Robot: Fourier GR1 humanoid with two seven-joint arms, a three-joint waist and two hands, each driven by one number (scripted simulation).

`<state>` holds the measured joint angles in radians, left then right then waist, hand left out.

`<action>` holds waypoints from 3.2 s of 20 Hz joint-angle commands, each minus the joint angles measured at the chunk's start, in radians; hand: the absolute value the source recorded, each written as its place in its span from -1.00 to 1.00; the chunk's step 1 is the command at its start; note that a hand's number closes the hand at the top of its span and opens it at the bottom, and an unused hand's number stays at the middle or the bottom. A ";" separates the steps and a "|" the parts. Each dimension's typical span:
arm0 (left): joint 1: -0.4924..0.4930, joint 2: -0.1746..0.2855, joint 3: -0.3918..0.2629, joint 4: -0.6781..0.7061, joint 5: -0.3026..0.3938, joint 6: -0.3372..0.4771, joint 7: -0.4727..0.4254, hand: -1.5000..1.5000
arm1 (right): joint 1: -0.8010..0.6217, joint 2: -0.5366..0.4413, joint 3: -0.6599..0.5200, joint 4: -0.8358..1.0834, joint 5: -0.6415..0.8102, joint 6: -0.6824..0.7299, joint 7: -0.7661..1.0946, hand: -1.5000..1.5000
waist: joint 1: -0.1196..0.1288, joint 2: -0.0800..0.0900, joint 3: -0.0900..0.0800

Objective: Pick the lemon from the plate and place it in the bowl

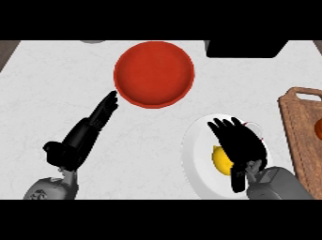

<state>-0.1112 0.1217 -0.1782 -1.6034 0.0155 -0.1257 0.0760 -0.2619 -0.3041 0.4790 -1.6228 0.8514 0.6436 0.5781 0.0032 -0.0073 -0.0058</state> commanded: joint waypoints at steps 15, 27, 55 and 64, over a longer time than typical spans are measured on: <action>-0.013 -0.063 -0.012 0.043 -0.052 -0.012 -0.021 0.00 | -0.146 0.293 0.081 0.212 0.161 -0.167 0.007 1.00 | 0.020 0.012 0.005; -0.086 -0.043 -0.028 0.042 -0.014 -0.093 0.009 0.00 | -0.622 0.303 0.198 0.435 0.032 -0.474 0.459 1.00 | 0.152 0.025 0.003; -0.060 -0.063 0.003 0.055 -0.048 -0.036 -0.016 0.00 | -1.035 0.304 0.149 1.085 0.082 -1.133 0.453 1.00 | 0.055 0.025 0.004; -0.074 -0.062 -0.005 0.031 -0.047 -0.048 0.007 0.00 | -0.985 0.304 -0.077 1.164 -0.267 -1.021 0.233 -1.00 | 0.076 0.035 0.006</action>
<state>-0.1697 0.0703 -0.1768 -1.5720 -0.0264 -0.1790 0.0744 -1.2531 -0.0008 0.4845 -0.4957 0.6943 -0.3807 0.8987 0.0750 0.0239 -0.0004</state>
